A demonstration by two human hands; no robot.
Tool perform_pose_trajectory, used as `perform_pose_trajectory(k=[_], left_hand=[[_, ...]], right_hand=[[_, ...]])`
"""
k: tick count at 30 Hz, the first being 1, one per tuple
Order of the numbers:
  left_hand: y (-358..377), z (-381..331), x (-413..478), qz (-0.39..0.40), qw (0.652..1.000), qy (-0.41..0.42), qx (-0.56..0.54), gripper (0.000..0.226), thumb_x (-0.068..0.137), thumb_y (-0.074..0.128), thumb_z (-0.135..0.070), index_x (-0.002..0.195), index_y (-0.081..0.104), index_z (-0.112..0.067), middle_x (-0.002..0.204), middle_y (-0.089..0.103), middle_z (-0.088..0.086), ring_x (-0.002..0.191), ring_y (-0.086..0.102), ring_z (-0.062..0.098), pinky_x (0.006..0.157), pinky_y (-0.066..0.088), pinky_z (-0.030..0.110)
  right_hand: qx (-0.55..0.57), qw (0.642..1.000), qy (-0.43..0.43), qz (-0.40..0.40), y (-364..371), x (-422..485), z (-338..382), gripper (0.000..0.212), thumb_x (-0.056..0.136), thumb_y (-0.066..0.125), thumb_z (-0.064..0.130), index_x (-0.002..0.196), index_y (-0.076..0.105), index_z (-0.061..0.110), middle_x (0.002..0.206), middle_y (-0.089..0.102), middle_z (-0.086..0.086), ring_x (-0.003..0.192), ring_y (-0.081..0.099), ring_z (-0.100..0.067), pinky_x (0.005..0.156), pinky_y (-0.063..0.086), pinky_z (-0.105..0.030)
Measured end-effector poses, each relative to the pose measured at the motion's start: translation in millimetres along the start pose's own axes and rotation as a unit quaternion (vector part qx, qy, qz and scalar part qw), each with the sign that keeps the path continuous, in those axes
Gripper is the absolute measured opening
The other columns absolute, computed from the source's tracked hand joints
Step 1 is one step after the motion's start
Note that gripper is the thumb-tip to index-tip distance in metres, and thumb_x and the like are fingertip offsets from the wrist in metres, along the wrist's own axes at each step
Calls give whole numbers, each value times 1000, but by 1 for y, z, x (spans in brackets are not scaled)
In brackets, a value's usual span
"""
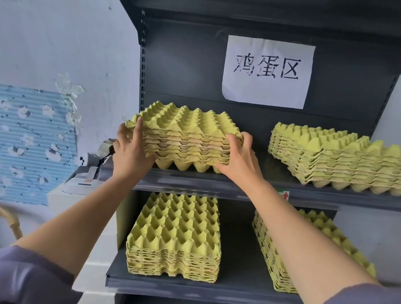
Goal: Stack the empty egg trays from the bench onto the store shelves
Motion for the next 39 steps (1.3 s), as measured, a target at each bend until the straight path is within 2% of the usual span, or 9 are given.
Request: perform_pose_trajectory(k=[11, 13, 16, 20, 23, 25, 28, 34, 39], left_hand=[[6, -22, -18, 24, 1000, -12, -5, 92, 83, 67, -23, 150, 5, -34, 156, -4, 16, 137, 19, 42, 100, 35, 54], [7, -24, -21, 25, 1000, -11, 14, 90, 84, 65, -24, 150, 4, -33, 157, -8, 15, 141, 11, 39, 105, 27, 54], [6, -31, -26, 6, 998, 21, 66, 86, 86, 61, -27, 150, 4, -31, 157, -12, 10, 145, -6, 30, 113, 6, 52], [7, -53, -27, 15, 977, 144, 159, 77, 90, 54, -35, 150, 6, -31, 159, -3, 3, 146, -10, 24, 113, -9, 51], [9, -73, -27, 11, 955, 223, 195, 70, 88, 56, -31, 148, 19, -31, 156, 13, 6, 146, 3, 25, 113, -8, 52], [10, -79, -26, 12, 952, 235, 196, 66, 87, 57, -27, 145, 26, -30, 152, 21, 8, 143, 14, 26, 114, -4, 52], [11, -80, -24, 12, 955, 232, 185, 65, 85, 59, -25, 143, 30, -30, 148, 24, 9, 137, 25, 28, 114, 8, 52], [4, -84, -25, 25, 954, 236, 182, 62, 87, 57, -28, 143, 29, -29, 152, 20, 8, 139, 22, 27, 112, 13, 52], [-9, -100, -39, 18, 954, 248, 169, 53, 90, 52, -33, 140, 35, -28, 148, 30, 4, 137, 25, 26, 111, 13, 50]], right_hand=[[19, 1000, 21, 2, -7, -16, -16, 78, 82, 71, 29, 143, 22, 26, 150, 9, -16, 117, 48, -37, 89, 50, -40], [-21, 999, 25, -10, -9, -17, -16, 80, 83, 69, 34, 145, 20, 26, 152, 9, -16, 125, 41, -37, 91, 49, -43], [-97, 994, 11, -41, -16, -18, -11, 77, 83, 65, 42, 146, 23, 25, 154, 11, -13, 137, 26, -37, 99, 39, -50], [-132, 990, -33, -48, -25, -16, 4, 74, 87, 60, 37, 149, 21, 24, 159, 8, -6, 145, 9, -32, 112, 21, -53], [-136, 986, -88, -34, -22, -14, 18, 69, 88, 59, 27, 148, 25, 27, 156, 19, -6, 144, 16, -30, 113, 20, -56], [-126, 986, -99, -36, -22, -13, 20, 65, 85, 64, 22, 143, 35, 24, 151, 29, -8, 139, 26, -30, 111, 25, -58], [-114, 988, -99, -30, -21, -13, 16, 63, 85, 64, 19, 142, 38, 21, 150, 29, -8, 139, 27, -30, 111, 26, -57], [-98, 992, -82, 6, -26, -18, 18, 62, 91, 57, 26, 146, 29, 24, 156, 17, -4, 144, 14, -28, 112, 19, -58], [-70, 994, -76, -41, -49, -38, 12, 57, 90, 58, 32, 142, 38, 21, 151, 30, -8, 138, 29, -30, 106, 35, -51]])
Point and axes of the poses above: each hand's wrist, its own x-axis towards the middle knuckle, its own y-axis out of the palm, z = x × y, the point moved 4 cm from there along x, towards the middle knuckle
